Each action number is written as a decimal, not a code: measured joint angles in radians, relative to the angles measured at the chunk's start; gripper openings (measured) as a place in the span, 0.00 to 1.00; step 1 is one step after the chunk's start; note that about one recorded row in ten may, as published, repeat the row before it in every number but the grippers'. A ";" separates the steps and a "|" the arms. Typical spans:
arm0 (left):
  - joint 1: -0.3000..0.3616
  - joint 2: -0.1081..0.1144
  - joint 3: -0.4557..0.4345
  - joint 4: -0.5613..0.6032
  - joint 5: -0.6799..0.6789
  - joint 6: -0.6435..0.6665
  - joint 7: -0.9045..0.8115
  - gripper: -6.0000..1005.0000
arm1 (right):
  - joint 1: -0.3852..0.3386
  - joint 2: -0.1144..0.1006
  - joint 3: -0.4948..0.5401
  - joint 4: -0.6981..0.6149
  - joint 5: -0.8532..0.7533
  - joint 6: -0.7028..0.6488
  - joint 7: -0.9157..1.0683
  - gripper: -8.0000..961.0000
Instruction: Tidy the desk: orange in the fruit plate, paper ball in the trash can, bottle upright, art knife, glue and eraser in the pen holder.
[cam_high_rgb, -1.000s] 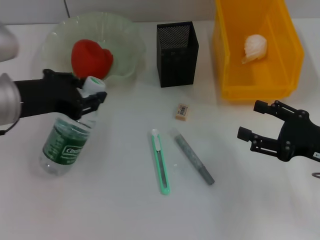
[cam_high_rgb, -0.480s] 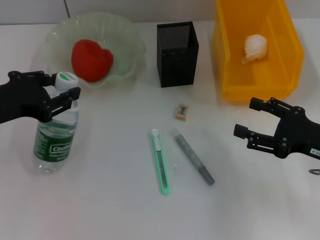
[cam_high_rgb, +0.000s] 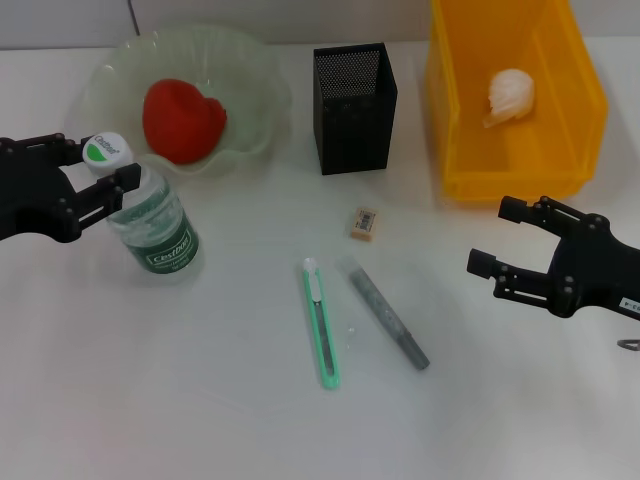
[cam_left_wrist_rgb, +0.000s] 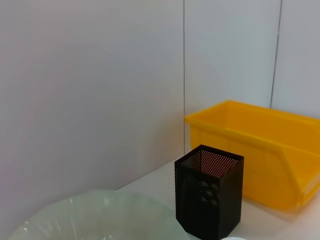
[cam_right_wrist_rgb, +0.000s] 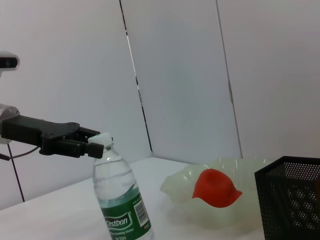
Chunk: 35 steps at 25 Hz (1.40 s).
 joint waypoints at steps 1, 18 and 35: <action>0.000 0.000 0.000 0.000 0.000 0.000 0.000 0.48 | 0.000 0.000 0.000 0.000 0.000 0.000 0.000 0.88; -0.056 0.000 -0.017 -0.123 -0.110 -0.019 0.146 0.52 | 0.000 -0.001 0.005 -0.003 -0.014 -0.004 0.032 0.88; 0.018 0.005 -0.086 -0.380 -0.418 0.283 0.579 0.81 | 0.012 -0.025 0.086 -0.478 -0.226 -0.117 0.620 0.86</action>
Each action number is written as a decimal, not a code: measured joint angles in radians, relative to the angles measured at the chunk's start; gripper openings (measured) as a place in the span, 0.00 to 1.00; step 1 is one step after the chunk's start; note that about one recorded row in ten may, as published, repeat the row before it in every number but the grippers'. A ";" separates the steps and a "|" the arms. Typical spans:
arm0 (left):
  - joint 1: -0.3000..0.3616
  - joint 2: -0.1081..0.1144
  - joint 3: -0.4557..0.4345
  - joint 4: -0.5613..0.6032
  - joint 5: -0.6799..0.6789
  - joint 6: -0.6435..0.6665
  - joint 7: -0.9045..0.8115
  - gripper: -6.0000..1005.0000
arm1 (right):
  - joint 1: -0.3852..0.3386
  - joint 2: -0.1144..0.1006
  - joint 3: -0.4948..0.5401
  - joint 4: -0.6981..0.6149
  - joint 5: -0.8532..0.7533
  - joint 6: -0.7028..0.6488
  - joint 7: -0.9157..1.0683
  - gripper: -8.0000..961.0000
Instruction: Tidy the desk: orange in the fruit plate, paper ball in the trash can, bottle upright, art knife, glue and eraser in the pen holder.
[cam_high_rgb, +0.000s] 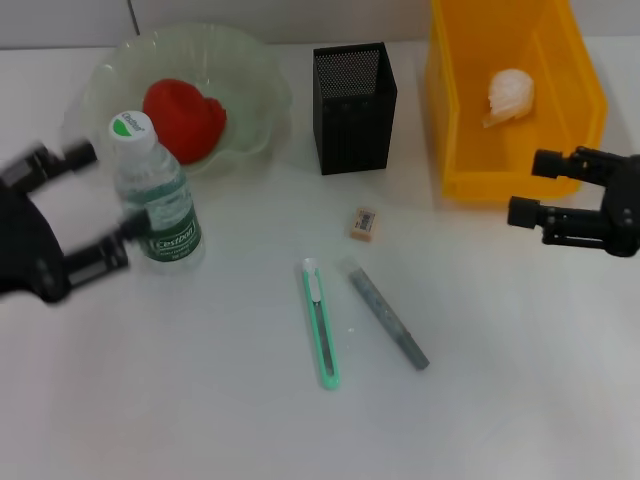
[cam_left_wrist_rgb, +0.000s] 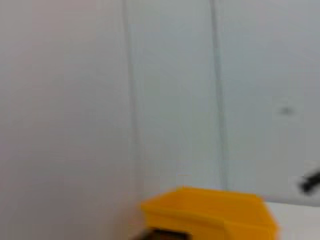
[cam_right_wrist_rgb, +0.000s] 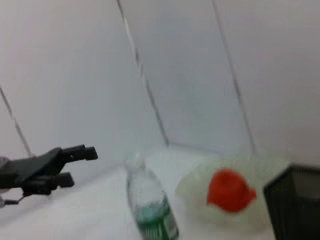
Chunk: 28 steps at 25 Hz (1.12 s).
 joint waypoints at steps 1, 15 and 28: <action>-0.023 0.003 -0.002 -0.073 0.018 0.030 0.025 0.81 | 0.000 0.000 0.000 0.000 0.000 0.000 0.000 0.86; -0.148 0.004 -0.046 -0.401 0.187 0.093 0.158 0.81 | 0.491 0.027 -0.271 -0.396 -0.696 -0.208 0.956 0.84; -0.126 -0.003 -0.166 -0.442 0.197 0.101 0.221 0.81 | 0.740 0.034 -0.516 0.089 -0.699 0.120 1.099 0.83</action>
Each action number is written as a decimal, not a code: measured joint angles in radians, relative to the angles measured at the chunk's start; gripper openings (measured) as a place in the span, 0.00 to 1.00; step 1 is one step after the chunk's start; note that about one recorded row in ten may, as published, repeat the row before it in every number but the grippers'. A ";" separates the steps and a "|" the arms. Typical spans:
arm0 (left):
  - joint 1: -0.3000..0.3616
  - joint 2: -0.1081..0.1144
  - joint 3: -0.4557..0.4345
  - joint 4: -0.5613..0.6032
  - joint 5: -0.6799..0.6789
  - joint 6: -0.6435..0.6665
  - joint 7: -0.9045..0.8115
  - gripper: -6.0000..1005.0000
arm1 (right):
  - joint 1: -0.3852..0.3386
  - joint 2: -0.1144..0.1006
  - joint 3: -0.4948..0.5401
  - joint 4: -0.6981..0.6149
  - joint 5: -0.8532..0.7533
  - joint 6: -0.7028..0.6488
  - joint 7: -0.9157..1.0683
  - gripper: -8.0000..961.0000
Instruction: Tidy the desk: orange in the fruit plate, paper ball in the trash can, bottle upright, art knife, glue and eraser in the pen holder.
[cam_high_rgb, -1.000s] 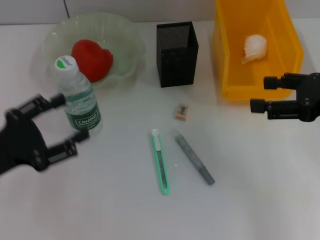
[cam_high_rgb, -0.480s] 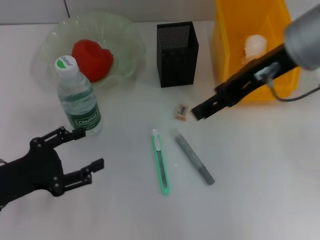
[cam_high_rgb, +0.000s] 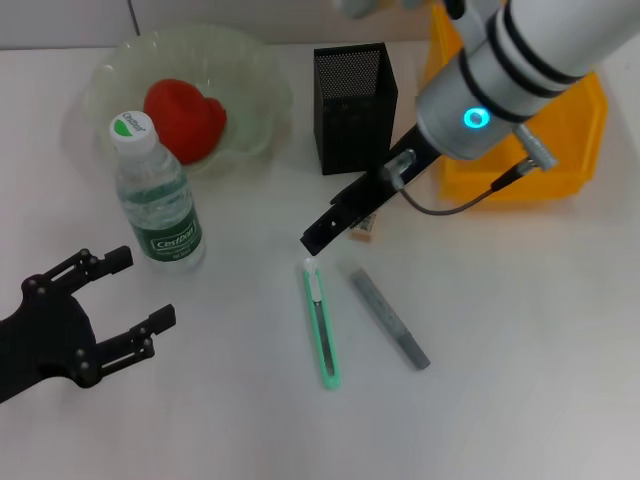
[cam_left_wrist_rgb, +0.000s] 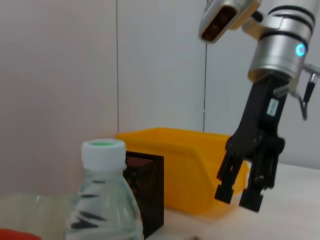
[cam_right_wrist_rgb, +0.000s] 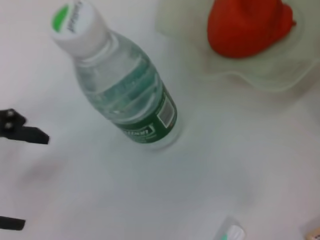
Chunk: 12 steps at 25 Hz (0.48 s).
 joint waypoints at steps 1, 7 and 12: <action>0.000 0.001 0.000 -0.009 -0.001 -0.001 0.006 0.81 | 0.014 0.000 -0.013 0.026 0.000 0.015 0.001 0.82; -0.004 0.002 -0.001 -0.028 0.001 -0.004 0.033 0.81 | 0.092 0.004 -0.072 0.145 0.000 0.082 0.003 0.82; -0.002 0.002 -0.005 -0.029 -0.001 0.002 0.044 0.81 | 0.139 0.005 -0.172 0.226 0.033 0.149 0.006 0.81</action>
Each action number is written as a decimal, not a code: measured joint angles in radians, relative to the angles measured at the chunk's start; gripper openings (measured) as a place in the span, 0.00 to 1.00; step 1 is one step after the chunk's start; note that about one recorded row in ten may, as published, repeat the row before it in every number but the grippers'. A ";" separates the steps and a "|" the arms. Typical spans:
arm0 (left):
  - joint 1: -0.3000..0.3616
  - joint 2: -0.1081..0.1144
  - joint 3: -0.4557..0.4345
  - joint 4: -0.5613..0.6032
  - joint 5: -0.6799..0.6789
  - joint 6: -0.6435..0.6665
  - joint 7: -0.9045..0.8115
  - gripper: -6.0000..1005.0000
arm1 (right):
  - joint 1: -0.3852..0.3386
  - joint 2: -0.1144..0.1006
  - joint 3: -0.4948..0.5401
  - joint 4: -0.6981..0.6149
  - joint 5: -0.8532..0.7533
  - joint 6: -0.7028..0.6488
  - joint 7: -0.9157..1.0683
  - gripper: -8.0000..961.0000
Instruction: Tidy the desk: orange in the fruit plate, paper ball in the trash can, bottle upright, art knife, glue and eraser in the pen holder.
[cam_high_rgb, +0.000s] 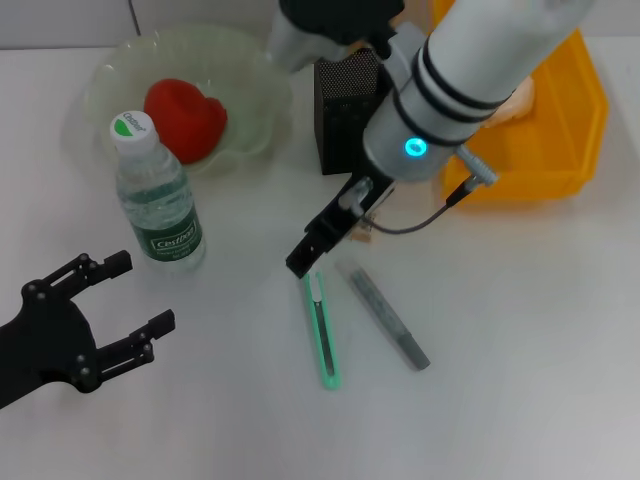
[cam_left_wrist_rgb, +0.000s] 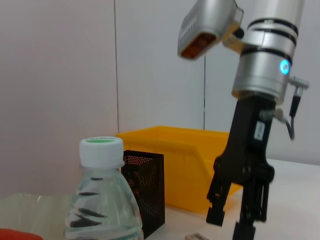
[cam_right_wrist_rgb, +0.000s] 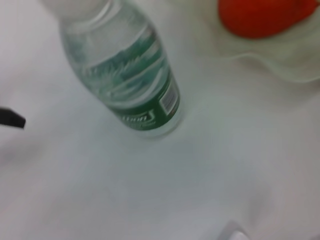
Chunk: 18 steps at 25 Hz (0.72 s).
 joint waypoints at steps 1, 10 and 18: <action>0.000 0.000 0.000 0.000 0.000 0.000 0.000 0.81 | 0.002 0.000 -0.022 0.005 0.012 0.013 0.001 0.81; -0.017 -0.002 0.000 -0.015 0.002 0.001 0.001 0.81 | 0.001 0.000 -0.133 0.017 0.023 0.040 0.030 0.79; -0.042 -0.003 0.006 -0.036 0.004 0.001 0.001 0.81 | 0.003 0.000 -0.187 0.052 0.066 0.100 0.033 0.78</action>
